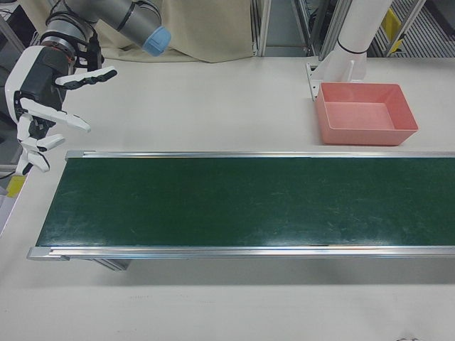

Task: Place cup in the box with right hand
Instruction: 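Raise the right hand up over the far end of the conveyor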

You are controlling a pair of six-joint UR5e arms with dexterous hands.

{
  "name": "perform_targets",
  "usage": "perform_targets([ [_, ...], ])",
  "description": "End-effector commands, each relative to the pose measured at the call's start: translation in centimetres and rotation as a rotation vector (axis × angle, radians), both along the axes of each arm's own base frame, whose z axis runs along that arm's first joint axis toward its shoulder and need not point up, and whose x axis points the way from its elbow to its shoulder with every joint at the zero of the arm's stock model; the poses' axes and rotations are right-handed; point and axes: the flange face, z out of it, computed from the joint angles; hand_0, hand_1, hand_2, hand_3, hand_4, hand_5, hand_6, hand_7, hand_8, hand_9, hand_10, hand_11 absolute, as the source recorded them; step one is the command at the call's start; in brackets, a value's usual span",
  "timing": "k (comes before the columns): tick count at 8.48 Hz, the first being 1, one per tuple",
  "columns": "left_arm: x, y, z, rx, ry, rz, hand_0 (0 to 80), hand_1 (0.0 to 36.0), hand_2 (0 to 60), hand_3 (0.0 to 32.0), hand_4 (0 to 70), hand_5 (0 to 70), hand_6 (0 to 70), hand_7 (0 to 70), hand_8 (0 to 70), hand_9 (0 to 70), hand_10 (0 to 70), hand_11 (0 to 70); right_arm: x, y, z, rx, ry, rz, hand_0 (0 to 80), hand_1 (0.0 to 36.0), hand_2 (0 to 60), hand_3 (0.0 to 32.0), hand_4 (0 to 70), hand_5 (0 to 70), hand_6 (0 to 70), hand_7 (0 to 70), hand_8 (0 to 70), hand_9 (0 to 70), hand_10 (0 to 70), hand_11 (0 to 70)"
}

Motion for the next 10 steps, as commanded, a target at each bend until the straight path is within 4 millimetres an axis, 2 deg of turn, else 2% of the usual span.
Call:
perform_targets([
  [1, 0.0, 0.0, -0.1, 0.000, 0.000, 0.000, 0.0, 0.0, 0.0, 0.0, 0.0, 0.0, 0.0, 0.0, 0.0, 0.0, 0.0, 0.0, -7.4, -1.8, -2.8, 0.039, -0.084, -0.025, 50.1, 0.0, 0.0, 0.0, 62.3, 1.9, 13.7, 63.8, 9.5, 22.3, 3.4, 5.0],
  [2, 0.0, 0.0, -0.1, 0.001, 0.000, 0.000, 0.0, 0.0, 0.0, 0.0, 0.0, 0.0, 0.0, 0.0, 0.0, 0.0, 0.0, 0.0, -10.5, -2.0, -4.6, 0.069, -0.103, -0.023, 50.4, 0.1, 0.0, 0.0, 59.9, 2.0, 13.2, 62.3, 9.0, 21.3, 3.1, 4.7],
  [4, 0.0, 0.0, -0.2, 0.001, 0.000, 0.000, 0.0, 0.0, 0.0, 0.0, 0.0, 0.0, 0.0, 0.0, 0.0, 0.0, 0.0, 0.0, -16.6, -2.1, -9.0, 0.084, -0.138, 0.001, 51.3, 1.6, 0.0, 0.0, 67.0, 1.9, 14.5, 69.8, 8.6, 22.4, 2.8, 4.2],
  [5, 0.0, 0.1, -0.2, 0.000, 0.000, 0.000, 0.0, 0.0, 0.0, 0.0, 0.0, 0.0, 0.0, 0.0, 0.0, 0.0, 0.0, 0.0, -19.5, -2.4, -11.7, 0.059, -0.138, 0.004, 52.3, 3.1, 0.0, 0.0, 70.0, 2.0, 14.9, 70.0, 8.1, 22.2, 2.5, 3.9],
  [6, 0.0, 0.1, -0.2, 0.000, 0.000, 0.000, 0.0, 0.0, 0.0, 0.0, 0.0, 0.0, 0.0, 0.0, 0.0, 0.0, 0.0, 0.0, -22.1, -3.0, -14.0, 0.056, -0.145, -0.003, 53.0, 4.3, 0.0, 0.0, 65.7, 2.4, 14.1, 67.4, 7.2, 20.5, 1.8, 3.1],
  [7, 0.0, 0.0, -0.2, 0.001, 0.000, 0.000, 0.0, 0.0, 0.0, 0.0, 0.0, 0.0, 0.0, 0.0, 0.0, 0.0, 0.0, 0.0, -24.3, -3.2, -15.0, 0.043, -0.145, 0.011, 52.7, 4.0, 0.0, 0.0, 60.0, 2.5, 13.0, 61.1, 6.9, 19.1, 1.5, 2.8],
  [8, 0.0, 0.0, -0.2, 0.001, 0.000, 0.000, 0.0, 0.0, 0.0, 0.0, 0.0, 0.0, 0.0, 0.0, 0.0, 0.0, 0.0, 0.0, -26.4, -3.4, -15.3, 0.036, -0.148, 0.034, 53.0, 4.6, 0.0, 0.0, 58.8, 2.7, 12.6, 59.2, 6.5, 18.4, 1.2, 2.3],
  [10, 0.0, 0.1, -0.2, 0.000, 0.000, 0.000, 0.0, 0.0, 0.0, 0.0, 0.0, 0.0, 0.0, 0.0, 0.0, 0.0, 0.0, 0.0, -29.1, -5.2, -16.8, 0.040, -0.157, 0.061, 52.8, 6.5, 0.0, 0.0, 64.2, 2.5, 13.7, 64.7, 7.4, 20.8, 1.2, 2.3],
])
